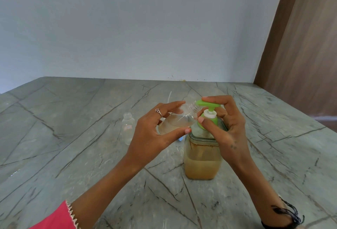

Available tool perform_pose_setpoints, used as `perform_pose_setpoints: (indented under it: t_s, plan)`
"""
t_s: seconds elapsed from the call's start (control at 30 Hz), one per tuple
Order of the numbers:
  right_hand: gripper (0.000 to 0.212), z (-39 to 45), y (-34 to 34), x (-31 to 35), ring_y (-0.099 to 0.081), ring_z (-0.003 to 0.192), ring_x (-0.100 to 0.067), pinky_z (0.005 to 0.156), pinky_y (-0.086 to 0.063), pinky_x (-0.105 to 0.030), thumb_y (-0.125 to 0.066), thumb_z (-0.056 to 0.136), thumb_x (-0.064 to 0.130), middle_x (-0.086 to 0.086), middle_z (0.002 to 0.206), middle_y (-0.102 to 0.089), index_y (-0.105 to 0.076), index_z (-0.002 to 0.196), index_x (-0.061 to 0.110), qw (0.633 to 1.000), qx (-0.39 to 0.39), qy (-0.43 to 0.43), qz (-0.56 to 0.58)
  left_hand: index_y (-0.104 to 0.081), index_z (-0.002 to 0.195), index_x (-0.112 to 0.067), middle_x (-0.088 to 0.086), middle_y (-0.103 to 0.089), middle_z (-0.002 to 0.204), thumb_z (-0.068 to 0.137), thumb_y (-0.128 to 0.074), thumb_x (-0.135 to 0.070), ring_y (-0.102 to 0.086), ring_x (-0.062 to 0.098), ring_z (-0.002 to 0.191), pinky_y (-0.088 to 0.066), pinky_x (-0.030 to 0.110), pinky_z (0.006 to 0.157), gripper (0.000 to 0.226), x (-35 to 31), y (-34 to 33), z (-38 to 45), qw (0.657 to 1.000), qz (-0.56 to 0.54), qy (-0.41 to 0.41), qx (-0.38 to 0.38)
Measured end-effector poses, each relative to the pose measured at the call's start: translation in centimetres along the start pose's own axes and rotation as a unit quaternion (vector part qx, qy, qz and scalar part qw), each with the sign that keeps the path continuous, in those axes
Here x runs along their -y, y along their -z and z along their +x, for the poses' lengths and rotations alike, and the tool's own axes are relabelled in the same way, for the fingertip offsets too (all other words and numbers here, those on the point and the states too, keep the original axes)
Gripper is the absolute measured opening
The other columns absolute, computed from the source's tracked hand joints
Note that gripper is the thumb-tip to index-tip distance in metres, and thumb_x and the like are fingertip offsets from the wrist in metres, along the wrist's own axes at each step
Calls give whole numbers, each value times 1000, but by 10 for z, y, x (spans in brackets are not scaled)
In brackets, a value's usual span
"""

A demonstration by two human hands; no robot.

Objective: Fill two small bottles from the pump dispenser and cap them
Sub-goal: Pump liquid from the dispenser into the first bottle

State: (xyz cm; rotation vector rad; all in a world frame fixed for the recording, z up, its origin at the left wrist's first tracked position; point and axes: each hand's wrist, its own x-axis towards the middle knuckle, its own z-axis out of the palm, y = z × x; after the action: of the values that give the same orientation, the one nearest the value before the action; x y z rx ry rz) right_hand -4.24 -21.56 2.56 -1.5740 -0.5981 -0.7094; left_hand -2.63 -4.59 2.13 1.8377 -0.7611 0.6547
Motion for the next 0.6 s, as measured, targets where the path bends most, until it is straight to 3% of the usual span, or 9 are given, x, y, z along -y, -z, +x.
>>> perform_pose_setpoints:
  t_s: [0.2, 0.33, 0.43, 0.6]
  plan:
    - [36, -3, 2, -3, -66, 89, -7, 74, -50, -14, -56, 82, 22, 3, 95, -68, -53, 116, 32, 999, 23, 23, 0, -47, 114, -43, -26, -57, 103, 67, -64, -49, -54, -10, 99, -43, 4, 74, 50, 0, 0, 0, 1000, -5, 9, -2]
    - [55, -5, 7, -2, -62, 104, 1, 80, -48, -9, -63, 78, 29, 26, 112, -61, -44, 124, 54, 997, 65, 29, -42, -48, 115, -44, -33, -59, 103, 68, -65, -50, -55, -9, 101, -44, 5, 75, 51, 1, 0, 0, 1000, -8, 16, 0]
    - [71, -8, 9, 1, -56, 110, 10, 82, -45, -4, -72, 68, 40, 39, 116, -54, -36, 125, 62, 994, 85, 7, -70, -49, 116, -41, -23, -61, 104, 68, -65, -49, -56, -7, 100, -44, 6, 75, 51, 0, 1, 0, 1000, -10, 13, -1]
    - [98, -5, 20, 1, -62, 107, 2, 84, -49, -10, -85, 52, 40, 29, 112, -61, -27, 127, 66, 984, 150, -28, -92, -49, 114, -44, -32, -59, 107, 68, -65, -50, -56, -8, 100, -45, 7, 75, 50, -1, 1, 0, 1000, -16, 21, 2]
